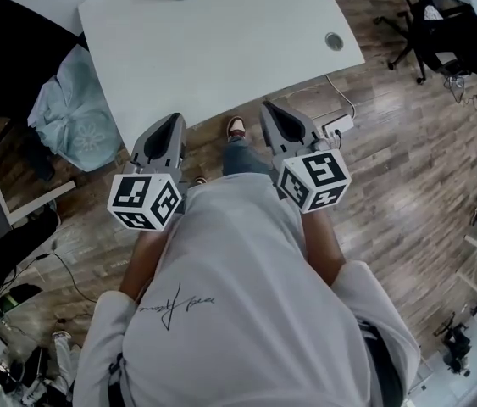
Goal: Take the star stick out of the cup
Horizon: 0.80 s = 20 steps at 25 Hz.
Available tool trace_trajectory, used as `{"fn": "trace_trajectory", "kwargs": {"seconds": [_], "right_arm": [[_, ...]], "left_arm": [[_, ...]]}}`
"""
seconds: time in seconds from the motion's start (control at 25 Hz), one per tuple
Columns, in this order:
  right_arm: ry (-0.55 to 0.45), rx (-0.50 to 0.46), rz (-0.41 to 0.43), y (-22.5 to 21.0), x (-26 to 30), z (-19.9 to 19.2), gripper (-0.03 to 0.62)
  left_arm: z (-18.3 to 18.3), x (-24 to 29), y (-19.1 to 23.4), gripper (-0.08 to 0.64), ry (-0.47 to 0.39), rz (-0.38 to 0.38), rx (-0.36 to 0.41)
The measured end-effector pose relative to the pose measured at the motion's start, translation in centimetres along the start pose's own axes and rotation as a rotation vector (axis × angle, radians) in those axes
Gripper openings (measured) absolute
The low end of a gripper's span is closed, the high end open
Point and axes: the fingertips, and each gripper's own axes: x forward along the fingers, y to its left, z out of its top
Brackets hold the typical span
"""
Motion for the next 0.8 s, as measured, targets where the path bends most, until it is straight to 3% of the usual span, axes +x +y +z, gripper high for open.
{"fn": "trace_trajectory", "kwargs": {"seconds": [0.8], "right_arm": [[-0.015, -0.072, 0.195, -6.5, 6.7, 5.3, 0.009]], "left_arm": [[5.3, 8.8, 0.4, 0.008, -0.067, 0.158, 0.017]]}}
